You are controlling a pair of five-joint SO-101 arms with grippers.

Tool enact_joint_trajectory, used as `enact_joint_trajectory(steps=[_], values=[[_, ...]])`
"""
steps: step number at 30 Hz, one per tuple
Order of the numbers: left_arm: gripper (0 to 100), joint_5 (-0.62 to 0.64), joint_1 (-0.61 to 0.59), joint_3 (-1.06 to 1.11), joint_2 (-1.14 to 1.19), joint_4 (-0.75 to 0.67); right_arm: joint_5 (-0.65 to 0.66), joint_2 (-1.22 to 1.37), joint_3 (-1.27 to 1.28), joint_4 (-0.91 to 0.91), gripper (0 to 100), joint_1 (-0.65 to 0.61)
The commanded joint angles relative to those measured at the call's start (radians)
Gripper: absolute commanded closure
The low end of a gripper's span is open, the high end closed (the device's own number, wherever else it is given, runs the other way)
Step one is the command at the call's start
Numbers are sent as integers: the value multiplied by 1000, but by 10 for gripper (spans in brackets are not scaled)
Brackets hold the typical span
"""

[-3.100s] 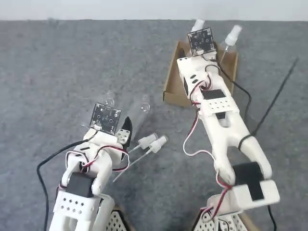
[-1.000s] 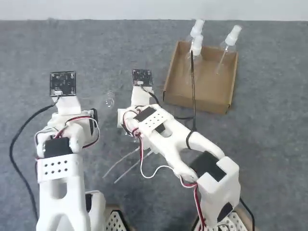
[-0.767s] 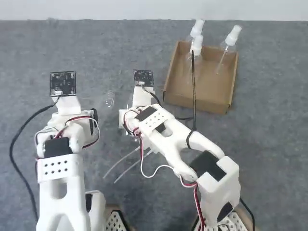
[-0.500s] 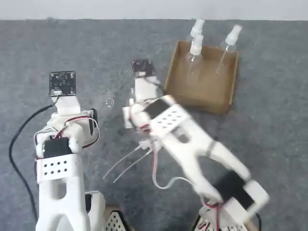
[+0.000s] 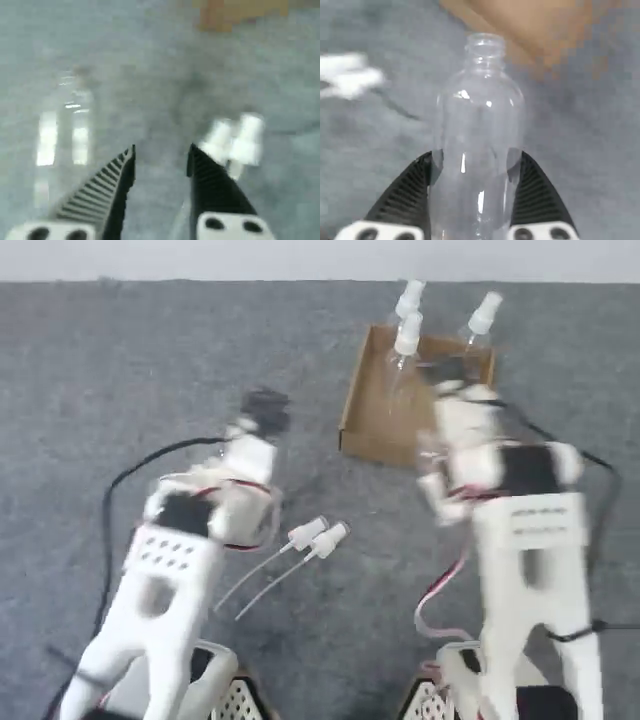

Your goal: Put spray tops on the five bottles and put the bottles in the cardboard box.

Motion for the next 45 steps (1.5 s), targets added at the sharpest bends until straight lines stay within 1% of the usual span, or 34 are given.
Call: enact_joint_trajectory(steps=[1,4,6,9,12,16,22,24,26,32,41,45], values=[[837,-66,135,-140,238,9,212,-30,64,-85,989,317],[836,-89,173,-220,394,-5,333,2,222,-269,989,489],[836,-91,176,-277,496,-23,400,31,311,-384,989,572],[838,-94,170,-349,620,-43,466,81,381,-493,989,664],[840,-95,176,-400,707,-41,509,130,397,-561,989,720],[840,-92,173,-441,772,-41,543,219,399,-615,989,745],[842,-89,167,-444,804,-41,542,357,399,-746,989,757],[861,-87,167,-444,806,-38,543,387,396,-768,989,759],[874,-87,149,-444,806,-38,543,403,394,-777,988,759],[869,-94,86,-418,806,-41,543,406,394,-780,988,753],[867,-86,87,-326,806,-87,543,412,396,-780,987,751],[838,-54,81,-325,806,-86,542,412,396,-780,987,751]])
